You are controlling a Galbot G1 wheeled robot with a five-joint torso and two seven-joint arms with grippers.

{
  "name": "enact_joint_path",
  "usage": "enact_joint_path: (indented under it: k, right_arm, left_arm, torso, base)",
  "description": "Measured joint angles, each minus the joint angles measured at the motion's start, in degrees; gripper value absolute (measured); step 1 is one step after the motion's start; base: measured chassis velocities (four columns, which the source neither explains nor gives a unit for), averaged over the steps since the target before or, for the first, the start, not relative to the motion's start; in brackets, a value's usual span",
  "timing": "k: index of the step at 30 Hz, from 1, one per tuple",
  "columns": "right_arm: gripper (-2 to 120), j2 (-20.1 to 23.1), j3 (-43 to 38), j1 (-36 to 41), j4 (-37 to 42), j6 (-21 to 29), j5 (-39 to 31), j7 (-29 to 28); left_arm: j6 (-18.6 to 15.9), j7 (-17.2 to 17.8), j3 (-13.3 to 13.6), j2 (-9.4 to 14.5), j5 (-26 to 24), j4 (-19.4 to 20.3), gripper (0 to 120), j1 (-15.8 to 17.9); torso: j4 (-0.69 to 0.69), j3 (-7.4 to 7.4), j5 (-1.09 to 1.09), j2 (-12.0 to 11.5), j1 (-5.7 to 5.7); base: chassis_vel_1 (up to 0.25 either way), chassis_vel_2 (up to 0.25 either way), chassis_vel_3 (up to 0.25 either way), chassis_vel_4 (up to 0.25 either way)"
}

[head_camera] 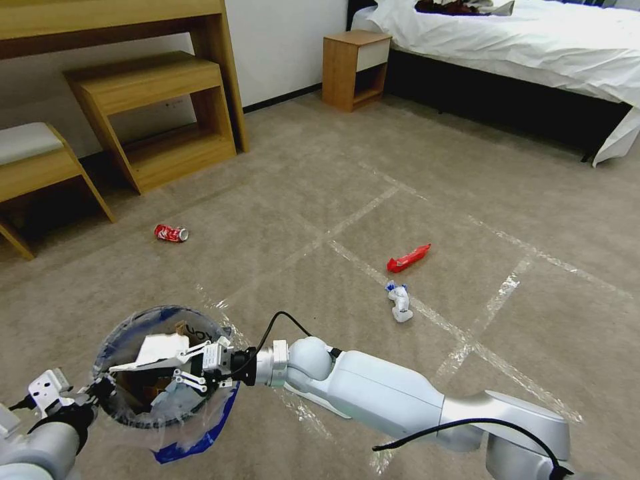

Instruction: Pick up the trash bin and place the garbage on the floor into it.

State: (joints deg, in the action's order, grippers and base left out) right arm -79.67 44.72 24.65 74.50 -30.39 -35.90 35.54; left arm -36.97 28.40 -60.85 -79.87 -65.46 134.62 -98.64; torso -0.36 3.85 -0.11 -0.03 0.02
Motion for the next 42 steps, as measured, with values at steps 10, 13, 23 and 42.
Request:
enact_joint_path:
  k: [10,13,23,42]
  right_arm:
    - [48,0.1,0.2,-1.5,0.2,0.8,0.3,-0.6]
    - [61,0.1,0.3,-1.7,0.2,0.8,0.3,-0.7]
    - [98,0.1,0.7,-2.8,-0.1,0.5,-0.1,-2.0]
    - [100,1.8,1.9,-3.8,2.4,0.5,0.3,-4.0]
  left_arm:
    - [0.0,0.2,0.2,0.4,-0.4,-0.2,0,0.4]
    - [0.0,0.3,0.2,0.4,-0.6,-0.2,0,0.4]
    - [0.0,0.7,0.0,0.5,-0.9,-0.1,0,0.3]
    - [0.0,1.6,-0.3,0.7,-1.4,0.0,0,0.3]
  torso:
    - [0.0,0.0,0.0,0.0,0.0]
    - [0.0,0.0,0.0,0.0,0.0]
    - [0.0,0.0,0.0,0.0,0.0]
    - [0.0,0.0,0.0,0.0,0.0]
  base:
    - [0.0,0.0,0.0,0.0]
    - [0.0,0.0,0.0,0.0]
    - [0.0,0.0,0.0,0.0]
    - [0.0,0.0,0.0,0.0]
